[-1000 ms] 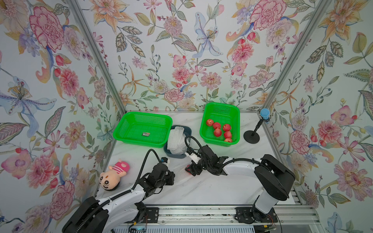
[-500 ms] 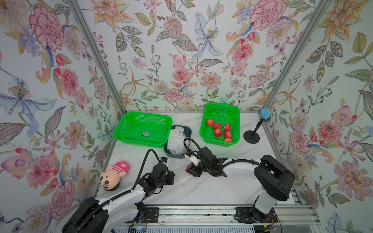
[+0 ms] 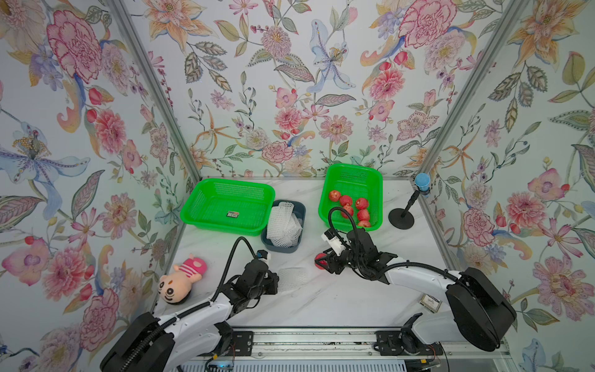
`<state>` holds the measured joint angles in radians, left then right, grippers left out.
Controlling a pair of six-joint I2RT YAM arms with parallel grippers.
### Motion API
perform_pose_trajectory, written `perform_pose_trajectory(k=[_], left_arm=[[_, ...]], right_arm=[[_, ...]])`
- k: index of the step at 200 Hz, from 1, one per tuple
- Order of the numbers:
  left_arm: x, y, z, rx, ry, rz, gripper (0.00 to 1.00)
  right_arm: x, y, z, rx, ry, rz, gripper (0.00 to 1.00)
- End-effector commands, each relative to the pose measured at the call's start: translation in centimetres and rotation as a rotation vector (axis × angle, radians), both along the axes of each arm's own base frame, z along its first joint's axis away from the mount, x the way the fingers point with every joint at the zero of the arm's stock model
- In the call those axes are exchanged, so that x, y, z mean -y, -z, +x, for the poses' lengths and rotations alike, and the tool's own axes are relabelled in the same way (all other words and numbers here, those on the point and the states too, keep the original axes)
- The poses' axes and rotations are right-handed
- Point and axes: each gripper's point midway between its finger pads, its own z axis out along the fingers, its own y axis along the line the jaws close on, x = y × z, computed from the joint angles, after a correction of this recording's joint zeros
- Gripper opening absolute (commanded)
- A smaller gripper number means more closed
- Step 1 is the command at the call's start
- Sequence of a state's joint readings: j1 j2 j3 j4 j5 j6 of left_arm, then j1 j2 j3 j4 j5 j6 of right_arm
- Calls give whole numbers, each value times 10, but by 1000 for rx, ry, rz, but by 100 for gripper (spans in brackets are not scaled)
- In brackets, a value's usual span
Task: Remove foam nets from apples
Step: Pick up the apple from the center of the board, then place the apple in the basket.
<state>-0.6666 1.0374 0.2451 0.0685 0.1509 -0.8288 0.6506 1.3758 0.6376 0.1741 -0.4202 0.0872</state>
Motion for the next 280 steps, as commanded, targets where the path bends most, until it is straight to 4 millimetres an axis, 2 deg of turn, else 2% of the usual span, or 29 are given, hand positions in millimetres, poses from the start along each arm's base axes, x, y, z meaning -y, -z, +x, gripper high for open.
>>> perform_pose_trajectory(k=[1, 28, 49, 72, 93, 129, 186, 210, 229, 280], left_arm=[[7, -11, 9, 29, 28, -7, 11], [15, -13, 10, 35, 64, -29, 11], [25, -16, 8, 36, 107, -66, 12], [30, -18, 8, 33, 146, -57, 12], [30, -24, 10, 58, 159, -38, 12], [30, -35, 11, 91, 193, -19, 11], [34, -52, 11, 115, 234, -11, 11], [34, -51, 10, 120, 236, -23, 11], [33, -52, 12, 120, 232, -25, 11], [32, -54, 13, 134, 225, -36, 11]], right_arm=[[13, -30, 15, 1, 43, 65, 45], [35, -72, 47, 33, 136, 129, 46], [61, -99, 88, 76, 291, 131, 46], [84, -110, 134, 106, 452, 71, 46], [102, -104, 175, 89, 582, 22, 46], [119, -76, 234, 65, 726, -86, 47], [132, -27, 304, -19, 819, -208, 51], [141, -7, 324, -31, 868, -273, 52], [149, -4, 336, -22, 889, -284, 52], [168, 10, 347, -60, 918, -278, 65]])
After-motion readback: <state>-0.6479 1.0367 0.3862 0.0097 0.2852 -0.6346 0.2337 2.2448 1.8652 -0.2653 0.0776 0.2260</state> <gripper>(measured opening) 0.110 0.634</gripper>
